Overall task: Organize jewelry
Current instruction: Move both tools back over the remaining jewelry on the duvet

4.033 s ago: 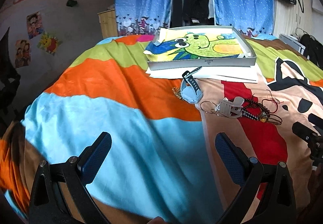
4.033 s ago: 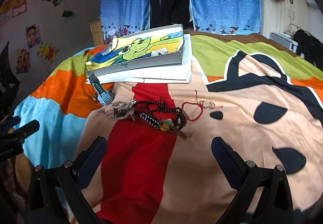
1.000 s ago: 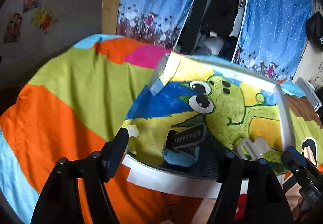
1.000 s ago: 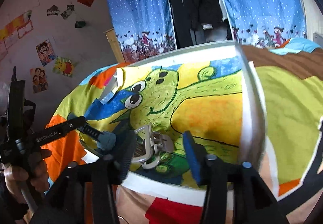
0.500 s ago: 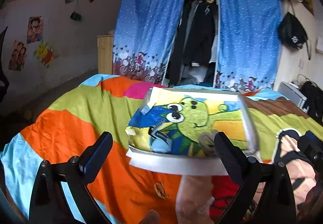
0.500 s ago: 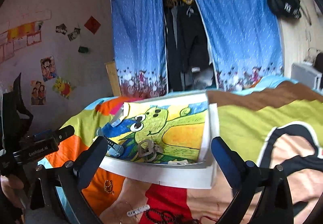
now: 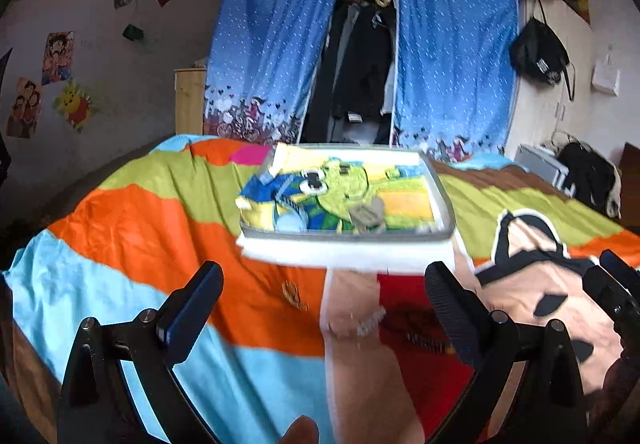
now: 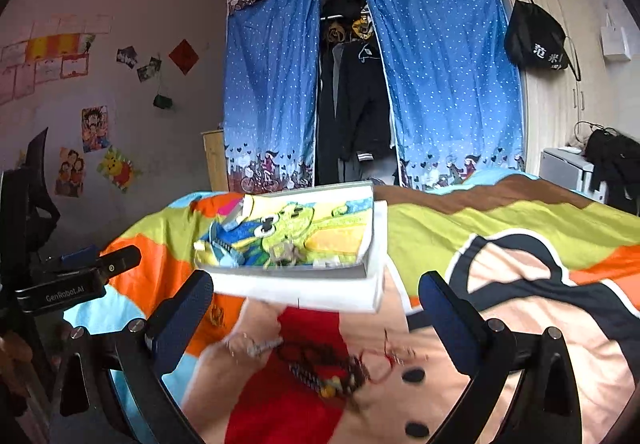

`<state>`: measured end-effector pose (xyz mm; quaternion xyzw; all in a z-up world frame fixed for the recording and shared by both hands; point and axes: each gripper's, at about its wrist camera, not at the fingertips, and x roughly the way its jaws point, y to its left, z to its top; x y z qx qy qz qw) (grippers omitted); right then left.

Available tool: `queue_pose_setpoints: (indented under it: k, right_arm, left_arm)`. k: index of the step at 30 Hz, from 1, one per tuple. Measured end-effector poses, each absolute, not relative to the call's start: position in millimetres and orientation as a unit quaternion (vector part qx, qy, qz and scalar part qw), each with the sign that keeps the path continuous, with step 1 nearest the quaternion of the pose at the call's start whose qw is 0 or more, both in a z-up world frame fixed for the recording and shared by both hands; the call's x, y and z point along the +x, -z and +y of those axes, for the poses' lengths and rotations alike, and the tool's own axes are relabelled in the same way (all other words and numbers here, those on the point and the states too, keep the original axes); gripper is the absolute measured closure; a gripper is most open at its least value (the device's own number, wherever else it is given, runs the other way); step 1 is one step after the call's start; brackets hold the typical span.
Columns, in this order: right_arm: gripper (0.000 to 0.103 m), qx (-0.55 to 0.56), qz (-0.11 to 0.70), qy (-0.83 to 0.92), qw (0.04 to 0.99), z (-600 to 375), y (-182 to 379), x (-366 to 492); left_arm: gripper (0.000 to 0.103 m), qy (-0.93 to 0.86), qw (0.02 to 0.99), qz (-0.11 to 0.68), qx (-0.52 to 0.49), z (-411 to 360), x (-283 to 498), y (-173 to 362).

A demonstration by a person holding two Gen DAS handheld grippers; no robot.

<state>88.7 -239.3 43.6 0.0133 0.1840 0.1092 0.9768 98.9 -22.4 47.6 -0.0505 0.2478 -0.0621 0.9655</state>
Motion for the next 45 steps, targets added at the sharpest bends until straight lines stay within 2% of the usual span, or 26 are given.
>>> queue_pose_setpoints:
  k: [10, 26, 39, 42, 44, 45]
  right_arm:
    - [0.0, 0.007, 0.235, -0.086, 0.968, -253, 3, 60]
    - [0.0, 0.018, 0.329, -0.085, 0.94, -269, 73, 75]
    - [0.0, 0.044, 0.362, -0.107, 0.925, -270, 90, 119]
    - [0.0, 0.043, 0.372, -0.116, 0.92, -267, 92, 130]
    - [0.003, 0.04, 0.375, -0.125, 0.918, -264, 93, 136]
    - [0.008, 0.038, 0.378, -0.13, 0.916, -262, 93, 139]
  left_arm:
    - [0.004, 0.079, 0.947, 0.309, -0.024, -39, 75, 5]
    - [0.004, 0.098, 0.921, 0.376, 0.025, -53, 104, 60]
    - [0.005, 0.154, 0.905, 0.397, 0.007, -45, 179, 64]
    - [0.01, 0.17, 0.895, 0.413, 0.01, -43, 199, 70]
    - [0.012, 0.175, 0.89, 0.42, 0.013, -41, 212, 73]
    - [0.015, 0.175, 0.889, 0.424, 0.013, -40, 218, 74]
